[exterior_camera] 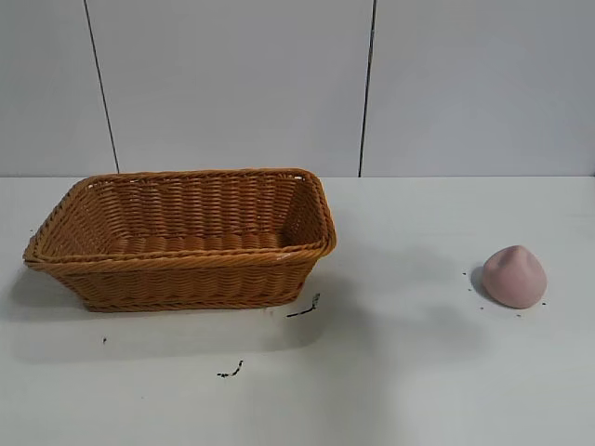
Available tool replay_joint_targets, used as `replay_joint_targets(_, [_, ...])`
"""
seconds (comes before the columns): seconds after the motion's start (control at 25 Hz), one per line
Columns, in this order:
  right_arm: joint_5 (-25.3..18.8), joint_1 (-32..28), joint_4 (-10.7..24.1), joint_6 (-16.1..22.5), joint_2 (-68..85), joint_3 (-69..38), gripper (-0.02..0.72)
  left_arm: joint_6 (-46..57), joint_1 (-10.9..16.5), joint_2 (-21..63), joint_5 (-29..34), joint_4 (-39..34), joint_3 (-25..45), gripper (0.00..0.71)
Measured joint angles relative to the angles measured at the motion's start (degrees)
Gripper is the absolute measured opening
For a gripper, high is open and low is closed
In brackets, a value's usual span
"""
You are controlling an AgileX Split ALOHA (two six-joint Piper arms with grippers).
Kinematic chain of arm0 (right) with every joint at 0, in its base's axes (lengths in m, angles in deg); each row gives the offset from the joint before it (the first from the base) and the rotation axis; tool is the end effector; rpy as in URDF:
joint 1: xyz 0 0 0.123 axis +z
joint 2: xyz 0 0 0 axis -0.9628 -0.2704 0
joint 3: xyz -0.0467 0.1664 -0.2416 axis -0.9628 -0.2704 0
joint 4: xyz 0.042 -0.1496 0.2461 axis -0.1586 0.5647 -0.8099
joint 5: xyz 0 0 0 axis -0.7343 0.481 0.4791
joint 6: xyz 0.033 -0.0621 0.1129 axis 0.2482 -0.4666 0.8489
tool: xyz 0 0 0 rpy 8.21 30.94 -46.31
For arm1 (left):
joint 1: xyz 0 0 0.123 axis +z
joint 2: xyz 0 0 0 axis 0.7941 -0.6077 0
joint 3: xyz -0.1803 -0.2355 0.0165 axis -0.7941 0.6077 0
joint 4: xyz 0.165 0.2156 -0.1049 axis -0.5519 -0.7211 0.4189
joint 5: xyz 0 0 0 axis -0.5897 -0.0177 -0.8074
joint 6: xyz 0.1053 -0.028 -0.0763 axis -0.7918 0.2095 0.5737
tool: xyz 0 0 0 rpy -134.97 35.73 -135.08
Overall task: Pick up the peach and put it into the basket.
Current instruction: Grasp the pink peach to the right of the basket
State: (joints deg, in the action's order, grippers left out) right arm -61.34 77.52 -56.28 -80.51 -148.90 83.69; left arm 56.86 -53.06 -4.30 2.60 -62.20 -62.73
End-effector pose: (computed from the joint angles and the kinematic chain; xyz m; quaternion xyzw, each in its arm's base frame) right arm 0.3682 0.0235 0.2612 -0.0397 0.9745 0.0142 0.2203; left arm 0.0552 -0.0016 0.2772 -0.0089 0.8534 -0.0150 0.5209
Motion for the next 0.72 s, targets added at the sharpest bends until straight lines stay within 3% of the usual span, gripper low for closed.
replay_joint_targets(0.36, [0.0, 0.0, 0.0, 0.3, -22.6, 10.0, 0.655, 0.0, 0.0, 0.0, 0.0, 0.0, 0.0, 0.693])
replay_joint_targets(0.72, [4.0, 0.0, 2.0, 0.3, -33.1, 10.7, 0.655, 0.0, 0.0, 0.0, 0.0, 0.0, 0.0, 0.693])
